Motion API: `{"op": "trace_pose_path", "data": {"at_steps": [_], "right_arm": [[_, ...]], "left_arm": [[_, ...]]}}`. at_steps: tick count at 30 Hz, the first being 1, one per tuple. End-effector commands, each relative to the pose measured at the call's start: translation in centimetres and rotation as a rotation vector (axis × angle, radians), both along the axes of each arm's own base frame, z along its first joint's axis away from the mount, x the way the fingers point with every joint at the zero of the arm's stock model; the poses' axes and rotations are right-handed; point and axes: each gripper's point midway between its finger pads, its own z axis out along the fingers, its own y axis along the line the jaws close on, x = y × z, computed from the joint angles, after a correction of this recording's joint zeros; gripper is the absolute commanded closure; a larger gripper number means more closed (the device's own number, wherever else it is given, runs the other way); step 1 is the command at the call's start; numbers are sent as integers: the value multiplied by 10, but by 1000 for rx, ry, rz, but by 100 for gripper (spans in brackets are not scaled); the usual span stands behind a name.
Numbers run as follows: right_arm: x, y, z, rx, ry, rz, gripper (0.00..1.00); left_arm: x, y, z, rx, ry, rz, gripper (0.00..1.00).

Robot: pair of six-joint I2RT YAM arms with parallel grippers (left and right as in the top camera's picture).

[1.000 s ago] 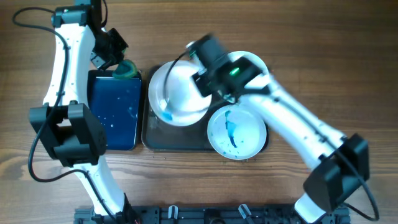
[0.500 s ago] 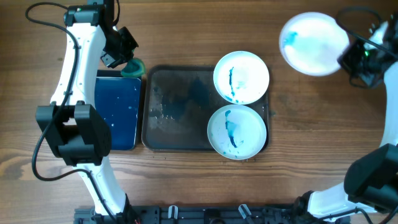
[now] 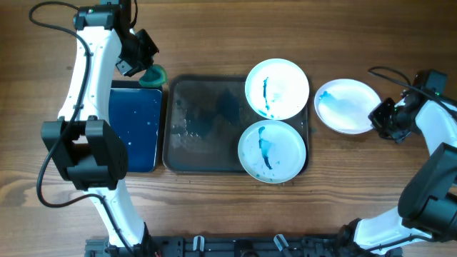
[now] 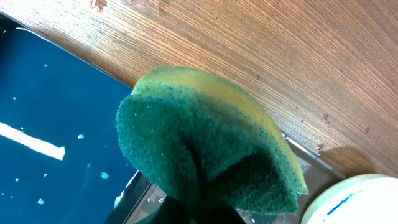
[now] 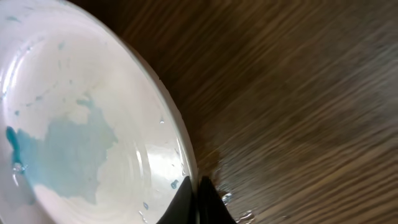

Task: Clean dirty plates on tray and stack at the side
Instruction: 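Set the plate down on the table right of the tray, then grasp the top plate with right gripper and slide it left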

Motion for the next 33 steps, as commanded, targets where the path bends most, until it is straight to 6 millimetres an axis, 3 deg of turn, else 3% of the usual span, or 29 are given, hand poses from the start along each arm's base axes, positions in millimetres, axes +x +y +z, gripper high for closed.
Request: {"op": "trace_pose_path", "data": {"at_steps": [1,6,10,15,18,21,24,27,30,33], "right_arm": [[0,-7,-2,-52,8,22,88],[10,14,14,53,-40,111,64],[29,32,50,29,-64,285,59],[81,110,98,-2,-242,637,54],[107,154,107,-59,-314,755,55],[124,184,98,-63,-314,844,58],[136,195,76,-67,-283,919,60],[138,195,45,-60,-222,951,60],[136,176,15,-132,-115,932,60],[133,171,1,-154,-73,960,60]], "left_arm": [[3,-1,16,5,-46,-9,96],[3,3,16,26,-45,-4,96],[3,1,16,26,-46,-8,96],[3,-6,16,25,-46,-24,96],[3,-16,16,25,-48,-44,96],[4,-24,16,24,-55,-62,96],[4,-32,16,24,-58,-78,96],[4,-37,16,23,-61,-89,96],[4,-39,16,22,-63,-90,96],[6,-40,17,21,-68,-91,96]]}}
